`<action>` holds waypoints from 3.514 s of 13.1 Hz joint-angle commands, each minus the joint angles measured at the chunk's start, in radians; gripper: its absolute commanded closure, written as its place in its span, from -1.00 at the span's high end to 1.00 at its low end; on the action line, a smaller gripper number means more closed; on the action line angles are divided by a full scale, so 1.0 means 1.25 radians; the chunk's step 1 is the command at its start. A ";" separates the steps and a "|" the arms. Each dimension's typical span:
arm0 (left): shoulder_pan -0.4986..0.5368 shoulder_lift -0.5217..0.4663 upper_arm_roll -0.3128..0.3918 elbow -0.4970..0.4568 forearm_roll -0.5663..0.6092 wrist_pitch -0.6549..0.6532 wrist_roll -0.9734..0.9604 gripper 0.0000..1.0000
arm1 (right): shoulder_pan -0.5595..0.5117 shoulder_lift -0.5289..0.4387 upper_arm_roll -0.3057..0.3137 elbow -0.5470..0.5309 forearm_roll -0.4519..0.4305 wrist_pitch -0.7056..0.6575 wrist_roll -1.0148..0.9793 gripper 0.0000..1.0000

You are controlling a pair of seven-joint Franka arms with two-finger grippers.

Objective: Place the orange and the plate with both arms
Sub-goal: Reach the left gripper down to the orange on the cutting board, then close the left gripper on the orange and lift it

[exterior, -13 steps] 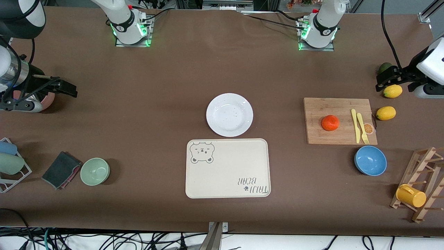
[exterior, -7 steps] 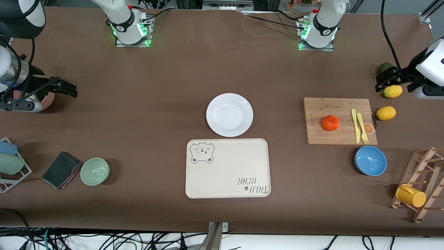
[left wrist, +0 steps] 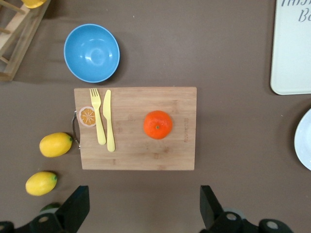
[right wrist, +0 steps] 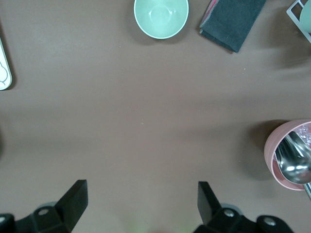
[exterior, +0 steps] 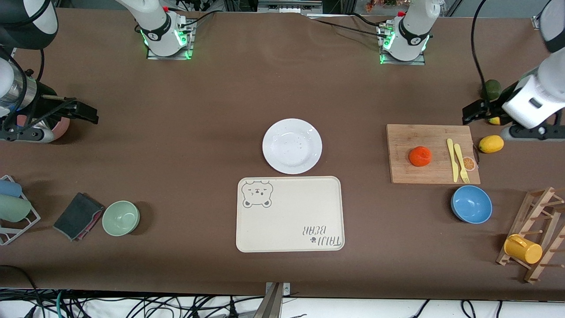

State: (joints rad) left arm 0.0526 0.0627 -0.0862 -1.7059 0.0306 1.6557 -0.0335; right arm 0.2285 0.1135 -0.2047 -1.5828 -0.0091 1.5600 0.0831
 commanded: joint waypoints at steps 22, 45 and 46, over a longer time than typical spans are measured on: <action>0.023 0.165 0.004 -0.399 -0.015 0.564 0.008 1.00 | 0.000 -0.006 0.007 0.001 0.010 -0.012 0.006 1.00; 0.013 0.145 -0.025 -0.421 -0.019 0.632 0.010 -0.76 | 0.000 -0.006 0.007 0.001 0.009 -0.012 0.006 1.00; 0.013 0.126 -0.063 -0.418 -0.031 0.627 0.005 -0.76 | 0.000 -0.006 0.007 0.001 0.009 -0.012 0.006 1.00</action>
State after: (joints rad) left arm 0.0741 0.3097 -0.1077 -2.2167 0.0291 2.4856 -0.0324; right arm 0.2287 0.1134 -0.1978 -1.5828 -0.0081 1.5553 0.0835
